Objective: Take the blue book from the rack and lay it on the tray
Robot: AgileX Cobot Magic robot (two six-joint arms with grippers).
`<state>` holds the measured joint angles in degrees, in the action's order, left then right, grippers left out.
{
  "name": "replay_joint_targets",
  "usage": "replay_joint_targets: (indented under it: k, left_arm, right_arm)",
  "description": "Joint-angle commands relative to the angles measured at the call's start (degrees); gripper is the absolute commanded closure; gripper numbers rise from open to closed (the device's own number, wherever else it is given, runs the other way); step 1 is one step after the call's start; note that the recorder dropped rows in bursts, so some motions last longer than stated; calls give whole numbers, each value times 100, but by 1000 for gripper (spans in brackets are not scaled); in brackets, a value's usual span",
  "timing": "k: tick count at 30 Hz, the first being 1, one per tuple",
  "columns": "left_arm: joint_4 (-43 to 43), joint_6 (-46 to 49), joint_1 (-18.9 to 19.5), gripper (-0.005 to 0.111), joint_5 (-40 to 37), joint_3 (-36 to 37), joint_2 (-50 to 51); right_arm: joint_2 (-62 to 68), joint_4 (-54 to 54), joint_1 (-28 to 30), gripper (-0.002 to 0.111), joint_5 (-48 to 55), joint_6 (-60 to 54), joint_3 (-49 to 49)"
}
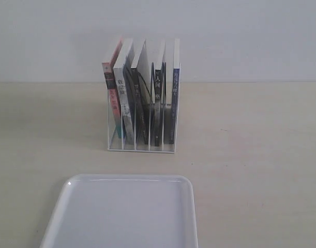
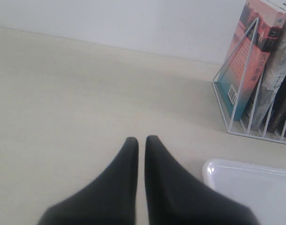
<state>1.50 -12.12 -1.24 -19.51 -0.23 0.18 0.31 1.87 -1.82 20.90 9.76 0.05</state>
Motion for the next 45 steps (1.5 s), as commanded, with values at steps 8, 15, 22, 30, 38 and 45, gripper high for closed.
replay_joint_targets:
  k: [8, 15, 22, 30, 38, 45]
  left_arm:
    - [-42, 27, -6, 102, 14, 23, -18]
    - [-42, 27, -6, 102, 14, 23, -18]
    - [-42, 27, -6, 102, 14, 23, -18]
    - [-42, 27, -6, 102, 14, 23, -18]
    - [-42, 27, -6, 102, 14, 23, -18]
    - [-42, 27, -6, 102, 14, 23, -18]
  right_arm:
    - [-31, 119, 11, 108, -947, -164, -5]
    - [-31, 58, 11, 108, -2628, -48, -5]
    - [-31, -5, 11, 108, -5763, 1056, -130]
    - [862, 676, 11, 108, -1685, 1420, -2256]
    - [3217, -988, -2, 108, 2065, 430, -3165]
    - [3597, -2895, -2, 108, 2182, -2185, -3233]
